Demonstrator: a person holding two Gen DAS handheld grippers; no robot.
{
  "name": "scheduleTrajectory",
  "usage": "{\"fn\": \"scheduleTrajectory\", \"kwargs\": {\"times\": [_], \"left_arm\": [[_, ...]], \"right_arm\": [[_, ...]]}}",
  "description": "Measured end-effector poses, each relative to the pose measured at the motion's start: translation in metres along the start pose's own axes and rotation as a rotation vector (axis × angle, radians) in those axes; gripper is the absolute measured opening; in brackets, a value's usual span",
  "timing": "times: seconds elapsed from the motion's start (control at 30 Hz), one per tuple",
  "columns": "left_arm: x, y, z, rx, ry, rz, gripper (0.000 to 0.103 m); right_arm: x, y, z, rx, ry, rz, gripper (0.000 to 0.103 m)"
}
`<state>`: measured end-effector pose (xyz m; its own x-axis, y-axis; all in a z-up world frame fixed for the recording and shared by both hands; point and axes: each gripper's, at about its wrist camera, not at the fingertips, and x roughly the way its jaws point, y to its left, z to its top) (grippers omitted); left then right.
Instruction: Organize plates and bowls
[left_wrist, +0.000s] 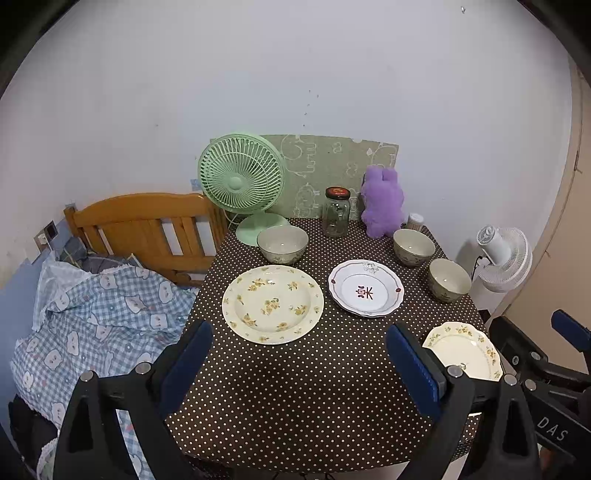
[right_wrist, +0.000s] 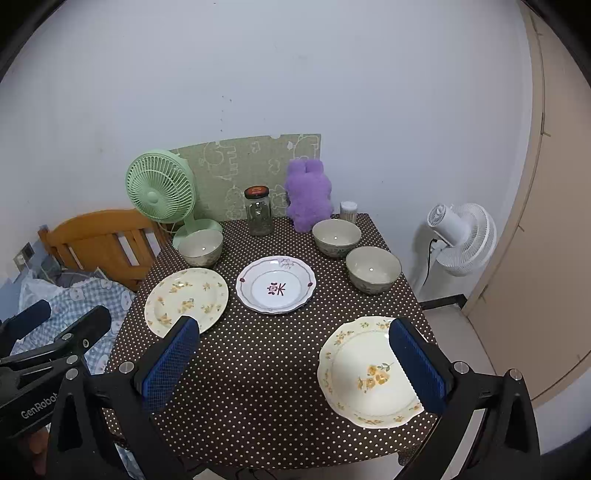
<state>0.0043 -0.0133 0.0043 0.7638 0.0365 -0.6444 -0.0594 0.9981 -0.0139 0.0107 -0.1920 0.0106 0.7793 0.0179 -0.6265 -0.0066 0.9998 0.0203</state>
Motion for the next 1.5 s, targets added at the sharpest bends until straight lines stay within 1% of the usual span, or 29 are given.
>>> {"fn": "scheduleTrajectory", "kwargs": {"times": [0.27,1.0,1.5], "left_arm": [[-0.001,0.000,-0.001,-0.005,-0.010,0.008,0.095],[-0.010,-0.005,-0.008,0.008,-0.026,0.009,0.095],[-0.013,-0.007,-0.012,0.007,-0.025,0.007,0.095]], "right_arm": [[-0.003,0.004,0.001,-0.016,-0.014,-0.001,0.103],[-0.012,-0.004,-0.004,0.025,-0.016,0.011,0.103],[-0.018,-0.005,-0.007,0.025,-0.028,-0.004,0.103]]}}
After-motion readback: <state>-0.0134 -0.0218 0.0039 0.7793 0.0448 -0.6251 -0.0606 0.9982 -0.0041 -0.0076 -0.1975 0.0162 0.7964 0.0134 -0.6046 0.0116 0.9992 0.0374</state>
